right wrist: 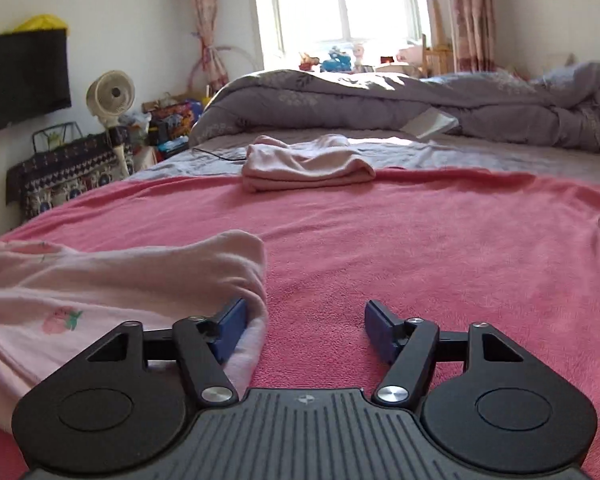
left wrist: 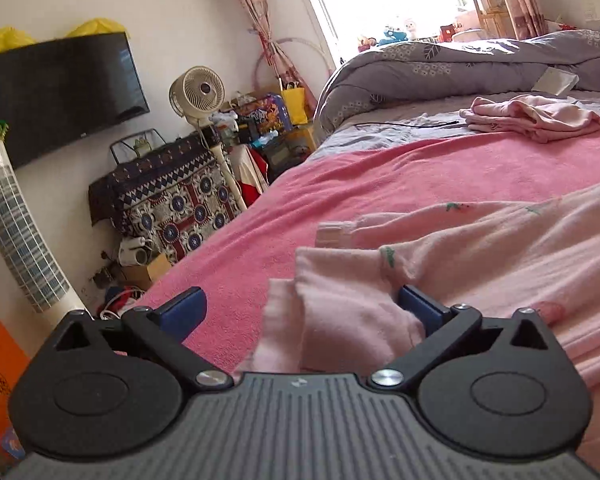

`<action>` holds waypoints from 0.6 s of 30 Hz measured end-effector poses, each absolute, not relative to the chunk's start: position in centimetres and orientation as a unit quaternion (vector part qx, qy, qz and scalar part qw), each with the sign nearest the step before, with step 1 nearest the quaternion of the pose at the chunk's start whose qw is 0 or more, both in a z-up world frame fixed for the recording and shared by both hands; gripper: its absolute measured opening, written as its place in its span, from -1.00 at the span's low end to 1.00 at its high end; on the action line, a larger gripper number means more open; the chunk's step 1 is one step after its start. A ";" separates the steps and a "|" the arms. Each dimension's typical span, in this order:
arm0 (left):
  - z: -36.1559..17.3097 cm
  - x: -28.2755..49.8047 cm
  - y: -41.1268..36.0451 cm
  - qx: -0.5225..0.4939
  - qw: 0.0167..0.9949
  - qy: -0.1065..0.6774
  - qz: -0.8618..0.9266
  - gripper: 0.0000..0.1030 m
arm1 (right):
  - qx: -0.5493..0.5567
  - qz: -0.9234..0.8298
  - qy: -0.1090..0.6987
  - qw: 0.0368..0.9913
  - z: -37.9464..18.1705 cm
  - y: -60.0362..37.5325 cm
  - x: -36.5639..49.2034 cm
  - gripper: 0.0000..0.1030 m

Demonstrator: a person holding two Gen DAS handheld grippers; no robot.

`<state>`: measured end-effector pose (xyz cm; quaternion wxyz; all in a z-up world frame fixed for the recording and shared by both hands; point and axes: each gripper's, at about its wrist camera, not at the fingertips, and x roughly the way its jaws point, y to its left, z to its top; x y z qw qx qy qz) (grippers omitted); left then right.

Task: Fold clothes

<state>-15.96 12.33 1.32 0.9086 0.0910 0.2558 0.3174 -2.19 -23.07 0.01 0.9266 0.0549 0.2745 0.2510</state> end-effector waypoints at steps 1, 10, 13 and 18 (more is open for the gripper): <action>1.5 -15.8 11.9 0.100 0.906 0.255 0.323 1.00 | 0.051 0.252 0.278 0.926 -0.1 -22.9 -2.0 0.32; 4.3 -16.2 7.7 0.097 0.930 0.196 0.295 0.86 | 0.036 0.251 0.271 0.928 0.0 -22.6 -2.4 0.35; 3.1 -15.9 6.6 0.093 0.935 0.199 0.281 0.86 | 0.035 0.251 0.267 0.930 0.1 -22.6 -2.5 0.35; 1.0 -15.3 4.6 0.085 0.941 0.202 0.256 0.93 | 0.039 0.251 0.260 0.932 0.1 -22.8 -2.9 0.37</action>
